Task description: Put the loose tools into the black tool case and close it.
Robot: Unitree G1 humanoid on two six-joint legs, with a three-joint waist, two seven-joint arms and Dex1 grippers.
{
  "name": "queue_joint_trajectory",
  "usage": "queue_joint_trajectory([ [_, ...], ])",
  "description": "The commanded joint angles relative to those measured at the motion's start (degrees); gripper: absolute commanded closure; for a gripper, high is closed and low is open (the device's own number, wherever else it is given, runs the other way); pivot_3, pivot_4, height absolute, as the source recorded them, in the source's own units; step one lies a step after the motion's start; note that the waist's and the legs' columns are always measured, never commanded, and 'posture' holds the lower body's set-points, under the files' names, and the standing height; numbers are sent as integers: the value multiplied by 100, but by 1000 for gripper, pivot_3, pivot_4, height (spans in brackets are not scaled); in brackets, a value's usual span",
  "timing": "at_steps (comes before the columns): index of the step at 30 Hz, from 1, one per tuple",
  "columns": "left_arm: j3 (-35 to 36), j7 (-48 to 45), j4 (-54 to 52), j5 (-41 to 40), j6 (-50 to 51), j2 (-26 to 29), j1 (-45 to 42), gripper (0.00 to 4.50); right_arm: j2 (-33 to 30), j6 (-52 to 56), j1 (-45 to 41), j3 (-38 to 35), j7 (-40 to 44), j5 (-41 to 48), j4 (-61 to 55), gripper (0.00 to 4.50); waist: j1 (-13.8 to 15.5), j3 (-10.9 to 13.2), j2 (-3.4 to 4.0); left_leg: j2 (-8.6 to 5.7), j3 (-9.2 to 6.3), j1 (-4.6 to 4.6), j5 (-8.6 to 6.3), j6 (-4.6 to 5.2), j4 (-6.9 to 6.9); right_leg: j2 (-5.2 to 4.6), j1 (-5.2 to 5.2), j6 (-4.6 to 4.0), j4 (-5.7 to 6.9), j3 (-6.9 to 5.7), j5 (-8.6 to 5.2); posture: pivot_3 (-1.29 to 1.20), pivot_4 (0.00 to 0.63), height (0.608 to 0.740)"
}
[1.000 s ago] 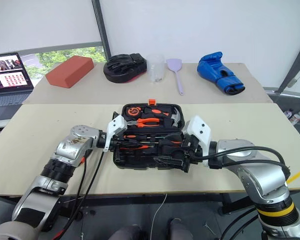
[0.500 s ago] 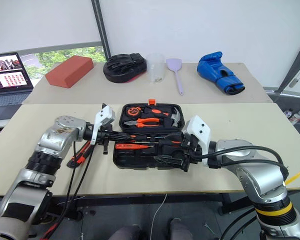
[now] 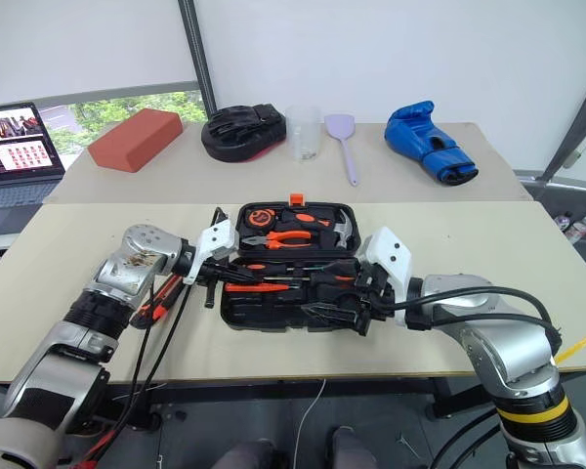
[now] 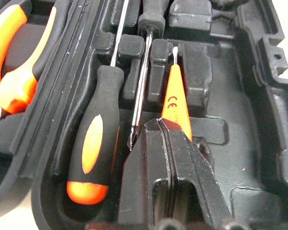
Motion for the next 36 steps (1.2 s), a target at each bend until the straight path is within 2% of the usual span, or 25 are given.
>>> queue_joint_trajectory([
  [1, -99, -32, 105, 103, -81, -148, -79, 4454, -8, -112, -56, -154, -37, 37, -163, 0, -2, 0, 0, 1, 0, 0, 0, 0, 0, 0, 0, 0, 0, 0, 0, 0, 150, 740],
  [7, 119, 58, 130, 8, -19, -254, -166, 4454, 8, -131, -66, -144, -59, 26, -122, 0, -4, 0, -1, 0, 0, -1, -1, 1, 0, 0, 0, 0, -1, 0, 0, 0, 150, 740],
  [18, 807, -129, -293, -633, 618, 138, -106, 4454, 10, -176, -41, -115, -10, 7, -84, 0, -3, 0, -1, 1, 0, -1, -1, 1, 0, 1, -3, 0, 1, 0, 0, 0, 150, 740],
  [25, 611, -61, -872, -638, 957, 15, 272, 4454, 31, -222, -89, -54, 1, -42, -32, 0, 8, 0, -1, -1, 0, -1, -1, 1, 0, 1, -2, 1, -1, 0, 1, 0, 150, 740],
  [31, 261, 267, -666, -181, 377, -116, 582, 4454, 22, -221, -79, -63, -13, -83, -44, 0, 3, 0, 0, 0, 0, -1, -1, 1, 0, 1, -2, 1, 0, 1, 1, 0, 150, 740],
  [36, 187, 330, -579, -105, 156, -160, 740, 4454, 22, -186, -40, -105, -37, -84, -77, 0, 10, -3, 0, -1, 0, 2, -1, 1, 1, 0, 2, 1, 0, 2, 1, 0, 150, 740],
])
